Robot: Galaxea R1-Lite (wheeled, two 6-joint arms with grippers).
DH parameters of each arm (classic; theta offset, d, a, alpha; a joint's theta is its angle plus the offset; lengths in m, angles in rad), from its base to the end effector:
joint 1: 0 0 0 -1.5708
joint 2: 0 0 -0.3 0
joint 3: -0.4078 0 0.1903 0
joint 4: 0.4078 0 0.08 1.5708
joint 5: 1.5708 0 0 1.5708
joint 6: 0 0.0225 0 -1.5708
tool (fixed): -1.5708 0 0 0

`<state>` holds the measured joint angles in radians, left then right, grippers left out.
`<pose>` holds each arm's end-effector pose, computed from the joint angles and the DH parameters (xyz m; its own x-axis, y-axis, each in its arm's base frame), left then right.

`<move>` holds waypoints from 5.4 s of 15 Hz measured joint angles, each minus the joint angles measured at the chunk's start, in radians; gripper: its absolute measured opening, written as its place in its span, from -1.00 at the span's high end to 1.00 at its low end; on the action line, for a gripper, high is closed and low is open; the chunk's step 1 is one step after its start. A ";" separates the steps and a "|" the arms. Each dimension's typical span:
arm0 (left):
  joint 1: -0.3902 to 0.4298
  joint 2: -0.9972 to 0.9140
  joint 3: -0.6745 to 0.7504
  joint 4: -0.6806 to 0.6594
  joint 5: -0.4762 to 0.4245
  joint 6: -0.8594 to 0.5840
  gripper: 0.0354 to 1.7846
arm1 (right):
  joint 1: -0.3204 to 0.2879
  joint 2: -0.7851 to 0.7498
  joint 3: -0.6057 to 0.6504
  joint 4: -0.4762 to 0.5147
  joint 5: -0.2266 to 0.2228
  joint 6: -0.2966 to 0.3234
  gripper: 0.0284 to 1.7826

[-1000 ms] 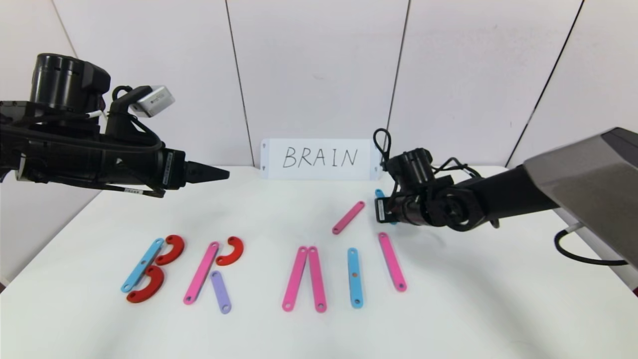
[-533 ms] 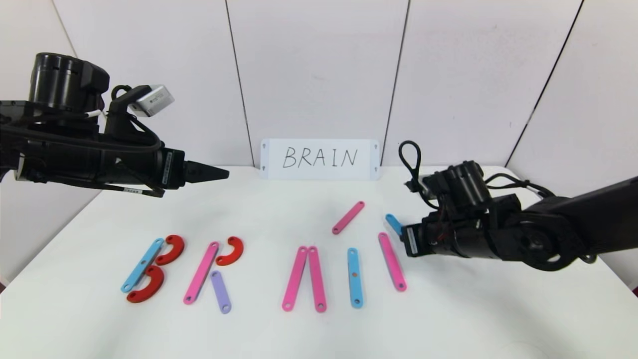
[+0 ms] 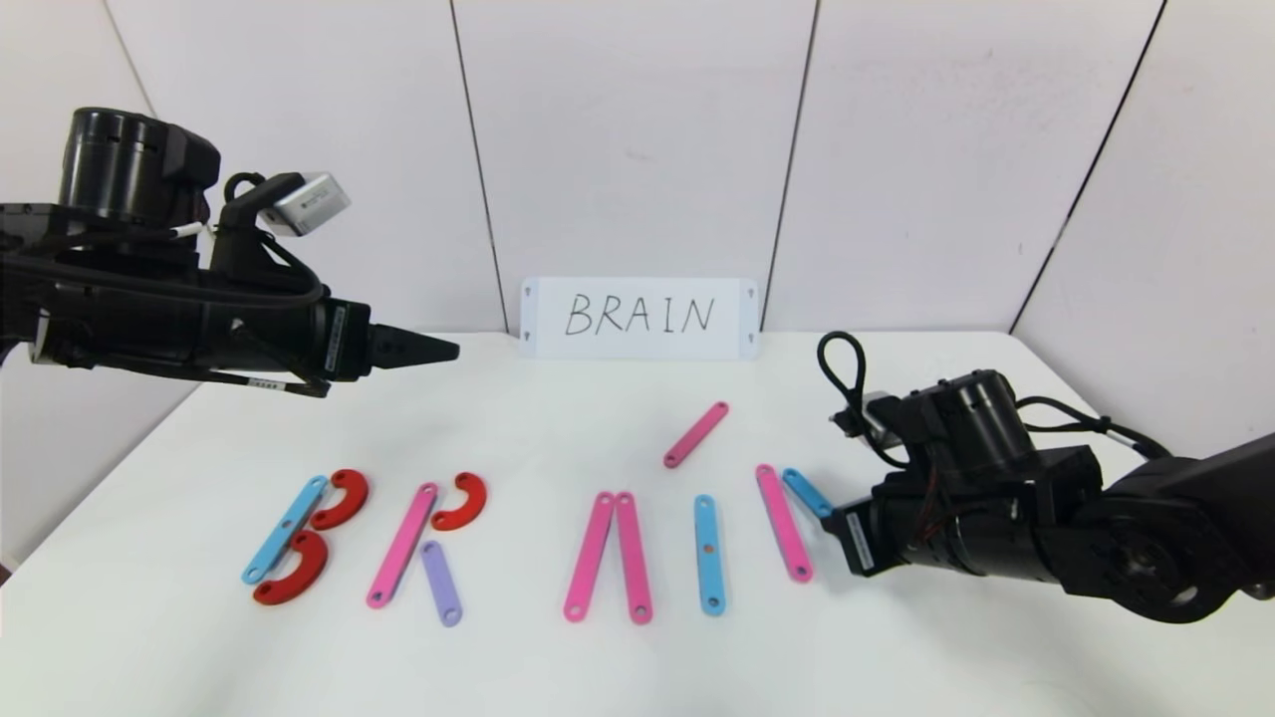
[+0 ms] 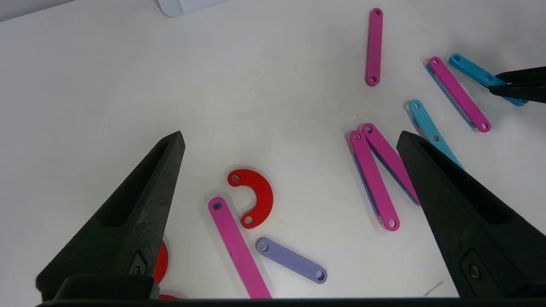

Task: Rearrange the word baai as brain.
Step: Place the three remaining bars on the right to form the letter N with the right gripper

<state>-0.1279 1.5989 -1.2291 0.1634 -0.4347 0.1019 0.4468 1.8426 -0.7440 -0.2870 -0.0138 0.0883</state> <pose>0.2815 -0.0458 0.2561 0.7210 -0.5173 -0.4610 0.5242 0.8423 -0.1253 0.2687 0.1284 0.0934 0.6267 0.2849 -0.7253 -0.3641 0.9300 0.0507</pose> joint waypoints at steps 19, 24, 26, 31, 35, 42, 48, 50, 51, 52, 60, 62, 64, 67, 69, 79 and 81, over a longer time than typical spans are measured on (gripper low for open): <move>-0.011 0.000 0.002 0.001 0.001 0.000 -0.95 | -0.025 0.062 0.008 -0.096 -0.015 0.004 -0.15; -0.014 0.000 0.002 0.001 0.001 0.000 -0.95 | -0.039 0.047 -0.001 -0.095 -0.013 0.007 -0.86; -0.016 0.000 0.005 0.000 0.004 0.000 -0.95 | -0.033 0.047 -0.023 -0.092 -0.014 0.017 -0.94; -0.020 0.000 0.007 0.000 0.004 0.000 -0.95 | 0.006 0.104 -0.112 -0.076 -0.104 0.046 -0.95; -0.025 0.000 0.008 0.000 0.006 0.000 -0.95 | 0.021 0.163 -0.177 -0.075 -0.121 0.089 -0.95; -0.029 0.003 0.008 0.000 0.006 0.001 -0.95 | 0.056 0.225 -0.227 -0.074 -0.116 0.125 -0.95; -0.031 0.004 0.008 0.000 0.006 0.000 -0.95 | 0.082 0.241 -0.249 -0.074 -0.117 0.134 -0.95; -0.032 0.004 0.008 0.000 0.006 0.001 -0.95 | 0.086 0.242 -0.251 -0.070 -0.119 0.136 -0.95; -0.032 0.004 0.009 0.000 0.007 0.000 -0.95 | 0.087 0.242 -0.252 -0.063 -0.121 0.136 -0.95; -0.032 0.004 0.009 0.000 0.007 0.000 -0.95 | 0.088 0.241 -0.253 -0.062 -0.123 0.137 -0.95; -0.032 0.006 0.009 0.000 0.006 0.000 -0.95 | 0.080 0.235 -0.248 -0.049 -0.213 0.138 -0.95; -0.032 0.006 0.010 0.000 0.006 0.000 -0.95 | 0.071 0.231 -0.248 -0.016 -0.214 0.142 -0.95; -0.032 0.006 0.010 0.000 0.006 0.000 -0.95 | 0.063 0.223 -0.247 -0.013 -0.215 0.142 -0.95; -0.033 0.006 0.011 0.000 0.005 0.000 -0.95 | 0.049 0.212 -0.243 -0.012 -0.240 0.139 -0.95; -0.033 0.006 0.011 0.000 0.005 0.000 -0.95 | 0.046 0.206 -0.241 -0.011 -0.240 0.139 -0.95; -0.045 0.006 0.016 0.000 0.009 0.000 -0.95 | 0.036 0.200 -0.247 0.007 -0.242 0.141 -0.95; -0.047 0.006 0.016 0.000 0.009 0.000 -0.95 | 0.036 0.198 -0.249 0.007 -0.242 0.141 -0.95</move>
<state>-0.1751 1.6049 -1.2132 0.1630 -0.4257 0.1023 0.4830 2.0402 -0.9934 -0.2800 -0.2560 0.2289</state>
